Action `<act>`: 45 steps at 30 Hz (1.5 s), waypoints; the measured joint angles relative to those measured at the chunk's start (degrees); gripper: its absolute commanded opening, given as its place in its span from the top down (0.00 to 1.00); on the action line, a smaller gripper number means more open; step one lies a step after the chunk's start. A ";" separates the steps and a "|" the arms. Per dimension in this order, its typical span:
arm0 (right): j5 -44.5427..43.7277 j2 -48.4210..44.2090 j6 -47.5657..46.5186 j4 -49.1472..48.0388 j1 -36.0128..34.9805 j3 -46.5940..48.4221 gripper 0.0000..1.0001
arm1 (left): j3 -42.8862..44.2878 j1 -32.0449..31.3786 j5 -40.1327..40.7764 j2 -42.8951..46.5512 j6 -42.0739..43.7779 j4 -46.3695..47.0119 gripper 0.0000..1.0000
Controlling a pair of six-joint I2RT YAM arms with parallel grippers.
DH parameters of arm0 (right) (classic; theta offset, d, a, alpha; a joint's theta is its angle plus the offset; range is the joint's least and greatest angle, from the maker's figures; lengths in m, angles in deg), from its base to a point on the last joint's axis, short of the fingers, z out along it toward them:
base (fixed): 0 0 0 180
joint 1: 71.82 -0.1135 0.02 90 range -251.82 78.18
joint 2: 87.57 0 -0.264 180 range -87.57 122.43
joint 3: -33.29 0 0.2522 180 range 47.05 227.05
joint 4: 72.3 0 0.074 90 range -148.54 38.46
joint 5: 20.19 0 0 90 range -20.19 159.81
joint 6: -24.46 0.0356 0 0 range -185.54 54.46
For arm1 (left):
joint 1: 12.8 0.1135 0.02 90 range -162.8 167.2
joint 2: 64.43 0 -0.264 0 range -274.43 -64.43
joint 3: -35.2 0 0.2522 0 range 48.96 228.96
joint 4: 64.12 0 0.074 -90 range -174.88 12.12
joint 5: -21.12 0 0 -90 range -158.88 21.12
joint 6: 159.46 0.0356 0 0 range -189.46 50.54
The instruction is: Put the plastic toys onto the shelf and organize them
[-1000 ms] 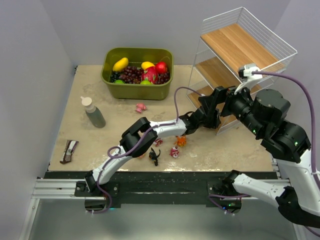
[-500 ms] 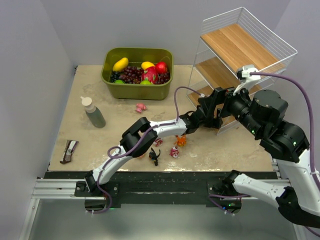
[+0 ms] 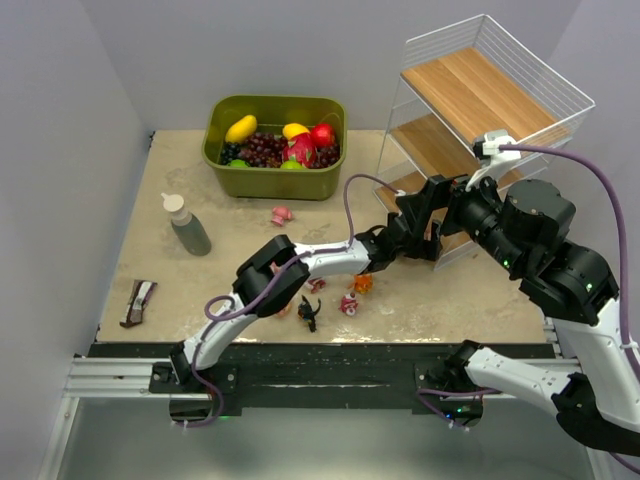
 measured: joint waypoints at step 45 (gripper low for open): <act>7.61 7.06 1.86 -10.03 0.00 -10.80 0.02 | -50.51 15.69 16.98 64.63 -39.30 -54.21 0.11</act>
